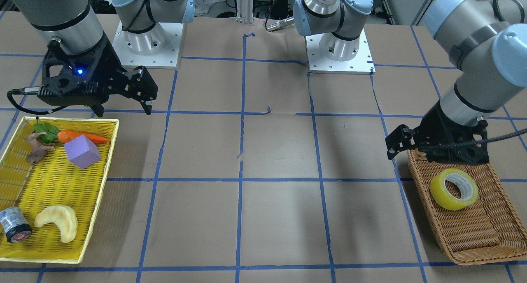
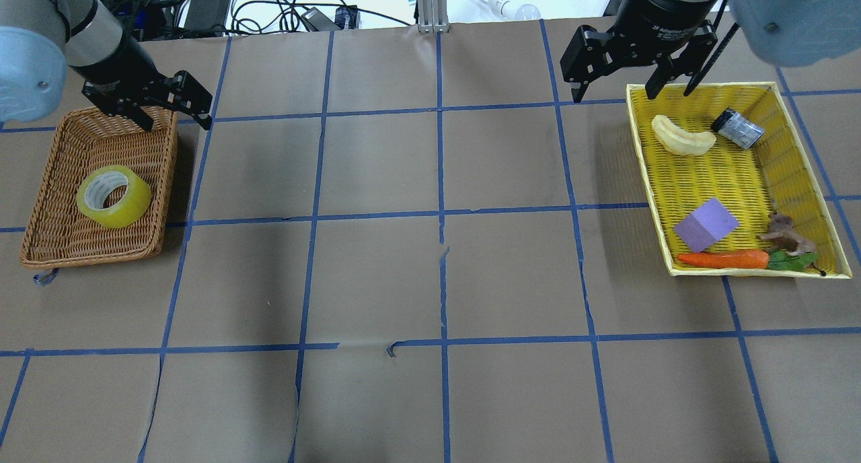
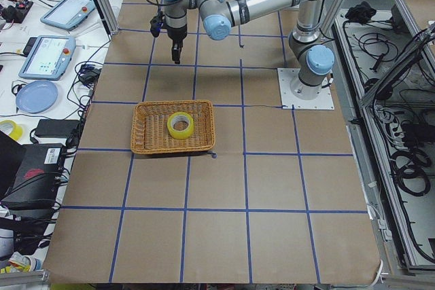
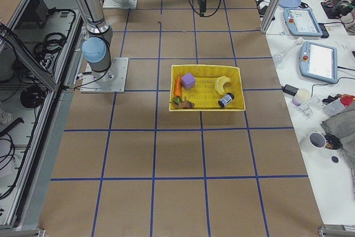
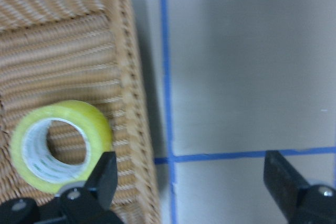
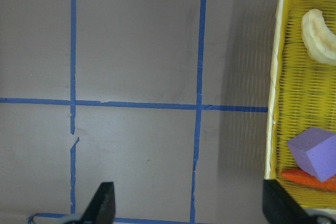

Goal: Transfer tape with both arms

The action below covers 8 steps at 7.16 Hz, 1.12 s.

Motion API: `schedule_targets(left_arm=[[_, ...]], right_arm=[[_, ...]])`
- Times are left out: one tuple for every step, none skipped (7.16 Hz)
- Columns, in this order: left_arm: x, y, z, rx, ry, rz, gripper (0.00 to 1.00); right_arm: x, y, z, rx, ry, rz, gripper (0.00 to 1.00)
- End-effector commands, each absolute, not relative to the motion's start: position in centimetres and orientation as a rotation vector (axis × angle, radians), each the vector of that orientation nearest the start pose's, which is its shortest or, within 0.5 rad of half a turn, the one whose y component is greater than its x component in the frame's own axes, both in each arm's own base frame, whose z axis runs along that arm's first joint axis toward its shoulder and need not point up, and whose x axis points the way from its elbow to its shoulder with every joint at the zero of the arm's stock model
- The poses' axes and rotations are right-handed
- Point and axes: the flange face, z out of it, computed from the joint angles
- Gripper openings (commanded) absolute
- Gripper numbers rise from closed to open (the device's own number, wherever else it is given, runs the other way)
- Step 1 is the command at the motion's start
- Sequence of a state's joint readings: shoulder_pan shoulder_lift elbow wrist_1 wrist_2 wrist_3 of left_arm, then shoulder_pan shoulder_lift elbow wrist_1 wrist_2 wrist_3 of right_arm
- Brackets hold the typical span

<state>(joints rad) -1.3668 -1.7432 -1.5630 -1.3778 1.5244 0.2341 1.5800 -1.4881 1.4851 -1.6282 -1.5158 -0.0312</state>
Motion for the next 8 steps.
schedule_targets(left_arm=[[-10.2,-55.3,47.7,0.036,3.181,-0.010,1.00],[-12.9,-54.6,48.4,0.071,3.180,-0.015,1.00],[-14.1,-54.3,48.6,0.100,3.178,-0.018,1.00],[-14.2,-54.2,48.6,0.103,3.176,-0.018,1.00],[-14.2,-54.1,48.6,0.103,3.175,-0.018,1.00],[-14.2,-54.1,48.5,0.105,3.175,-0.014,1.00],[-14.2,-54.1,48.4,0.103,3.175,-0.011,1.00],[-14.2,-54.1,48.3,0.105,3.175,-0.009,1.00]], right_arm=[[14.4,-53.1,49.4,-0.064,3.087,-0.084,1.00],[14.4,-53.1,49.3,-0.064,3.085,-0.084,1.00],[14.4,-53.1,49.3,-0.064,3.084,-0.084,1.00],[14.4,-53.1,49.3,-0.064,3.084,-0.081,1.00],[14.4,-53.1,49.3,-0.064,3.084,-0.081,1.00],[14.4,-53.1,49.3,-0.064,3.084,-0.081,1.00],[14.4,-53.1,49.2,-0.064,3.084,-0.079,1.00],[14.4,-53.1,49.2,-0.064,3.084,-0.079,1.00]])
